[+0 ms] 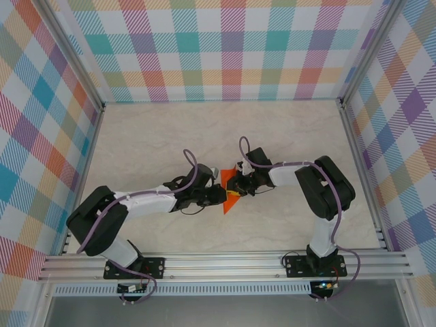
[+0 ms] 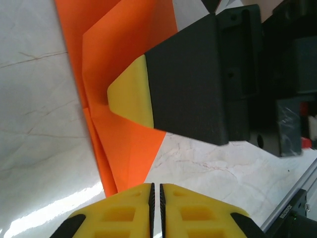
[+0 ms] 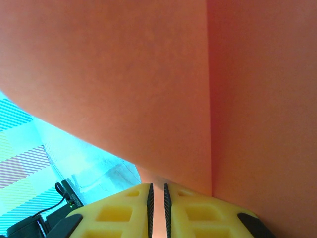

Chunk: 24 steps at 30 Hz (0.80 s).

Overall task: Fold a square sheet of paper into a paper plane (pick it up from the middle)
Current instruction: Fourth fold the wing at the center of the table.

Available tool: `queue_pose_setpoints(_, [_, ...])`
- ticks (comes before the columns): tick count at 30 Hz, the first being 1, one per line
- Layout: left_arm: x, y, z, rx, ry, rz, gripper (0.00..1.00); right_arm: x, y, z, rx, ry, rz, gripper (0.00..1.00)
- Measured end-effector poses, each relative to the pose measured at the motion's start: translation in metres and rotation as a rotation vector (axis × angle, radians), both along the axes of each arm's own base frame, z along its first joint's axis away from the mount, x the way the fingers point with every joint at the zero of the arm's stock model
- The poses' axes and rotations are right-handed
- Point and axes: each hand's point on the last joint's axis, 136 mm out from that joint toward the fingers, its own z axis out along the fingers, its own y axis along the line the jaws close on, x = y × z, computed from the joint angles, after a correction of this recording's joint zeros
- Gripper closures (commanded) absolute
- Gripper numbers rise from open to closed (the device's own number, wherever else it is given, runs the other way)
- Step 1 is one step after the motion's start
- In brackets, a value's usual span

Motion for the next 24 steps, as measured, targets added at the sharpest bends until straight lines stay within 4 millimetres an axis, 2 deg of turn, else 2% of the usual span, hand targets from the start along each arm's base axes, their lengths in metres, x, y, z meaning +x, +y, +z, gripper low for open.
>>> queue_pose_setpoints(5, [0.004, -0.008, -0.019, 0.006, 0.031, -0.006, 0.88, 0.000, 0.000, 0.000, 0.000, 0.000, 0.000, 0.83])
queue_pose_setpoints(11, [0.001, -0.005, -0.043, 0.048, 0.073, -0.002, 0.92, 0.000, 0.000, 0.000, 0.000, 0.000, 0.000, 0.83])
queue_pose_setpoints(21, [0.001, -0.001, -0.048, 0.066, 0.057, 0.011, 0.99, 0.003, -0.001, 0.001, -0.026, 0.008, -0.010, 0.82])
queue_pose_setpoints(24, [0.001, 0.000, -0.048, 0.066, 0.043, 0.010, 1.00, 0.008, -0.009, 0.003, -0.055, 0.013, -0.031, 0.82])
